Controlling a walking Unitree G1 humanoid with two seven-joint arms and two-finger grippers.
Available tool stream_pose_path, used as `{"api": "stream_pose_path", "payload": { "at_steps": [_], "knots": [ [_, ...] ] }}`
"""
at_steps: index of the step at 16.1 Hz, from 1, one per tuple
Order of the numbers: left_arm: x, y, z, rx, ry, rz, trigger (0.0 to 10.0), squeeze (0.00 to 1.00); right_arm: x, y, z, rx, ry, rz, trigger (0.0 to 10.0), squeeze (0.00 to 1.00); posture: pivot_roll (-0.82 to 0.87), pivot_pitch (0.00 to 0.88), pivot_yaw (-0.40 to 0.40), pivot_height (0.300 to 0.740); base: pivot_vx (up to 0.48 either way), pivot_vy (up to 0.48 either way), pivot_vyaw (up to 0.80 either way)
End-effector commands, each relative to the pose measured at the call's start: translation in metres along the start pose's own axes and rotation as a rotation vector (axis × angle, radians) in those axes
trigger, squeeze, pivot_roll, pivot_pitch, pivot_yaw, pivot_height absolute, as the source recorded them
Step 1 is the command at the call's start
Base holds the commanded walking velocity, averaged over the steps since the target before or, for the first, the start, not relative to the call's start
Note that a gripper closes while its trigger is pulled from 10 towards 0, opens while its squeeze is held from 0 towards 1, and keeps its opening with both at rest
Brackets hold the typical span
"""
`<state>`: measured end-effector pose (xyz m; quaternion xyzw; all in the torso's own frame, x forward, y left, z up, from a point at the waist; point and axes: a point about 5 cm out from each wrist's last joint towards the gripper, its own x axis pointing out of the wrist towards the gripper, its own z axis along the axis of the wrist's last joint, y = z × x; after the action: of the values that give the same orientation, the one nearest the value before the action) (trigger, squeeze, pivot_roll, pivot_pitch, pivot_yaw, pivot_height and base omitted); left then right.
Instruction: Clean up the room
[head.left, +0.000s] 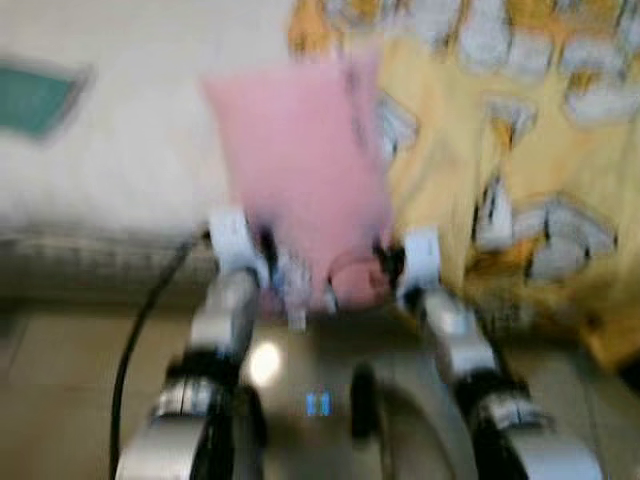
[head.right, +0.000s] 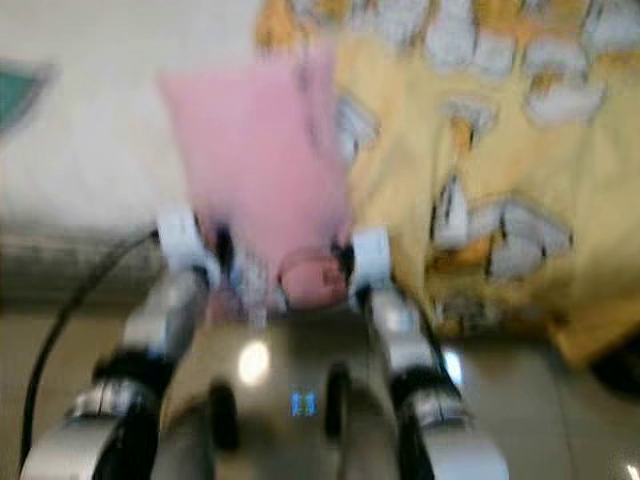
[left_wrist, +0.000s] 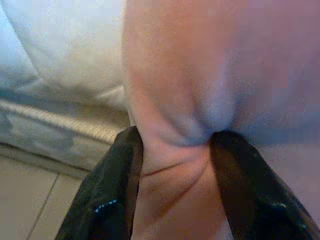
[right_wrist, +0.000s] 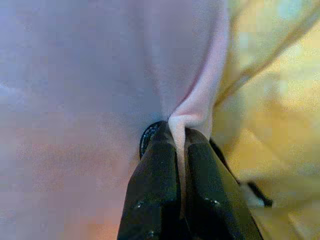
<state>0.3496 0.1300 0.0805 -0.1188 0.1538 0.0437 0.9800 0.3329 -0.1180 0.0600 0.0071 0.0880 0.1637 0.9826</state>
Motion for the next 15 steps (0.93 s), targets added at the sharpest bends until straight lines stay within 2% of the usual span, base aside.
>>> {"api": "stream_pose_path", "payload": {
  "at_steps": [1, 4, 7, 8, 10, 12, 15],
  "knots": [
    [0.001, 0.002, -0.004, -0.005, 0.019, -0.007, 0.0, 0.0, -0.004, 0.001, -0.011, 0.016, 0.047, -0.003, 0.0, 0.0, -0.06, 0.276, -0.038, 0.74, 0.0, 0.0, 0.0],
    [0.004, 0.003, -0.002, -0.026, 0.012, -0.012, 0.0, 0.0, -0.002, 0.0, -0.009, 0.017, 0.042, -0.002, 0.0, 0.0, -0.06, 0.267, -0.046, 0.74, 0.0, 0.0, 0.0],
    [0.007, 0.004, 0.005, 0.006, -0.017, -0.019, 0.0, 0.0, -0.001, 0.001, -0.008, 0.018, 0.038, 0.0, 0.0, 0.0, -0.06, 0.27, -0.047, 0.74, 0.0, 0.0, 0.0],
    [0.009, 0.008, 0.004, -0.119, 0.007, 0.003, 0.0, 0.0, 0.0, 0.001, -0.007, 0.017, 0.038, -0.001, 0.0, 0.0, -0.05, 0.273, -0.044, 0.74, 0.0, 0.0, 0.0],
    [0.01, 0.015, 0.004, -0.257, 0.011, 0.025, 0.0, 0.0, 0.0, 0.002, -0.006, 0.015, 0.034, -0.002, 0.0, 0.0, -0.06, 0.276, -0.045, 0.74, 0.0, 0.0, 0.0],
    [0.011, 0.016, 0.007, -0.263, -0.003, 0.013, 0.0, 0.0, 0.001, 0.002, -0.005, 0.009, 0.025, -0.002, 0.0, 0.0, -0.06, 0.279, -0.045, 0.74, 0.0, 0.0, 0.0],
    [0.013, 0.012, 0.027, -0.135, -0.101, -0.035, 0.0, 0.0, 0.005, 0.001, 0.004, 0.021, 0.0, -0.016, 0.0, 0.0, -0.04, 0.266, -0.05, 0.74, 0.0, 0.0, 0.0]
  ]
}}
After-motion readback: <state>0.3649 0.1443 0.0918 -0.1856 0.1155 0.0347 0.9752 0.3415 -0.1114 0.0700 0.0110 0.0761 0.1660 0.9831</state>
